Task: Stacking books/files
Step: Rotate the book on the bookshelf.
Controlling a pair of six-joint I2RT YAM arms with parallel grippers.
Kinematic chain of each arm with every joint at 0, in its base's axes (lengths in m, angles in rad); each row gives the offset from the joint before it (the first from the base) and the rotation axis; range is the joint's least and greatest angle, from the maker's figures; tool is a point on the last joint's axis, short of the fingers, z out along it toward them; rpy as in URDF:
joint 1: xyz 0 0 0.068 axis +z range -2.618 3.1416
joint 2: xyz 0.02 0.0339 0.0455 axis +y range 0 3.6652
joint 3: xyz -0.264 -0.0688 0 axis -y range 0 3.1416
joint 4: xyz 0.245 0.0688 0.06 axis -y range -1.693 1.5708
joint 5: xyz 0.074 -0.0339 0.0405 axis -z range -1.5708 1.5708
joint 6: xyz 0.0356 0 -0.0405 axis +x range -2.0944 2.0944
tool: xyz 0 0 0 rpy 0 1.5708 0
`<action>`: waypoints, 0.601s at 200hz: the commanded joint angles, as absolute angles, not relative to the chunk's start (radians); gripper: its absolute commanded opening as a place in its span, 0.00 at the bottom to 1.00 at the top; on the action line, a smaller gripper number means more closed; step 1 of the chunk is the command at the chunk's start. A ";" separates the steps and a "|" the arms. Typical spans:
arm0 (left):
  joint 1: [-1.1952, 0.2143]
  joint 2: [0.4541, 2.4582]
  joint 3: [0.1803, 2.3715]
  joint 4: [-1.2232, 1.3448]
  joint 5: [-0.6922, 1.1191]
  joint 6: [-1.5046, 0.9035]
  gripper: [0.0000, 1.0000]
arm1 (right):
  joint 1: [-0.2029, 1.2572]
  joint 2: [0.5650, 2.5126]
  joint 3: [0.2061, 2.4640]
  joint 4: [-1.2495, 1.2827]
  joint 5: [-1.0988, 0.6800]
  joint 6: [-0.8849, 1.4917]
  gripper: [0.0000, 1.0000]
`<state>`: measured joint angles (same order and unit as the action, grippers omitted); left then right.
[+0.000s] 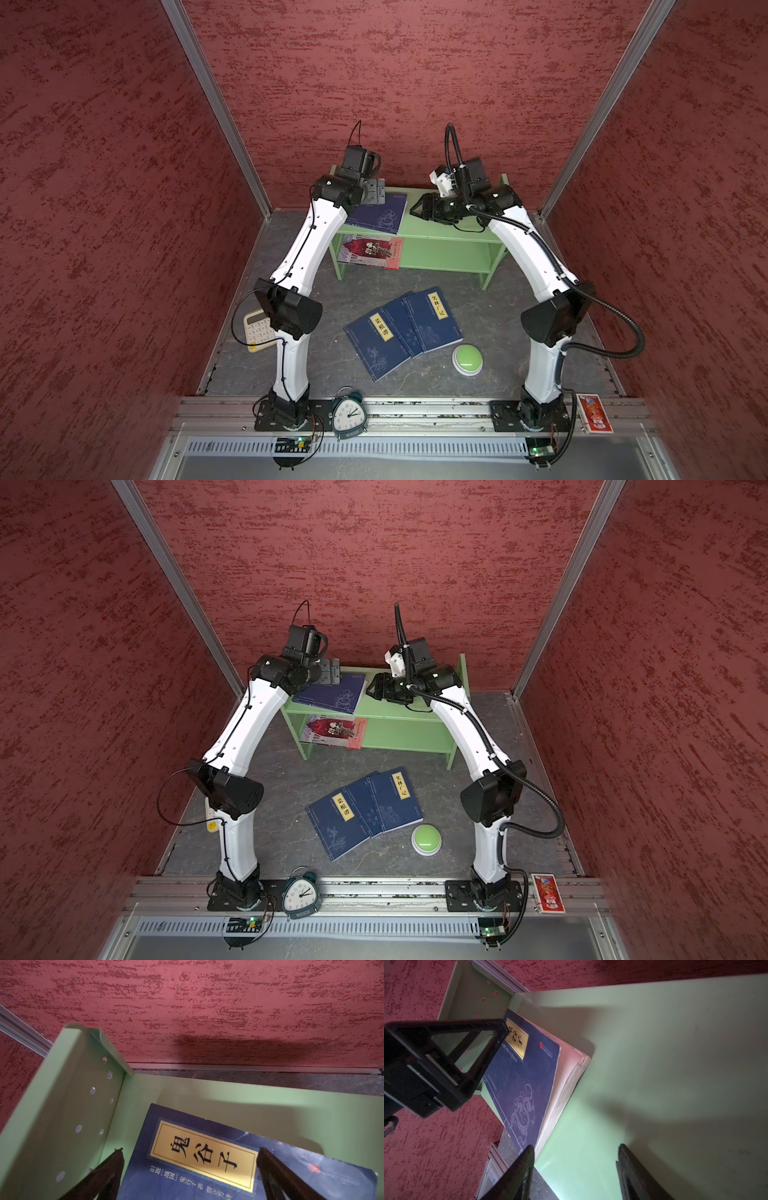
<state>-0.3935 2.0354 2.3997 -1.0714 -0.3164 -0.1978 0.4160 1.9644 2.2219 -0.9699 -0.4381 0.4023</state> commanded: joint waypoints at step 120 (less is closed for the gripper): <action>-0.371 2.083 2.407 -1.097 -0.373 -0.301 0.99 | 0.416 1.858 2.117 -0.918 -0.422 0.384 0.65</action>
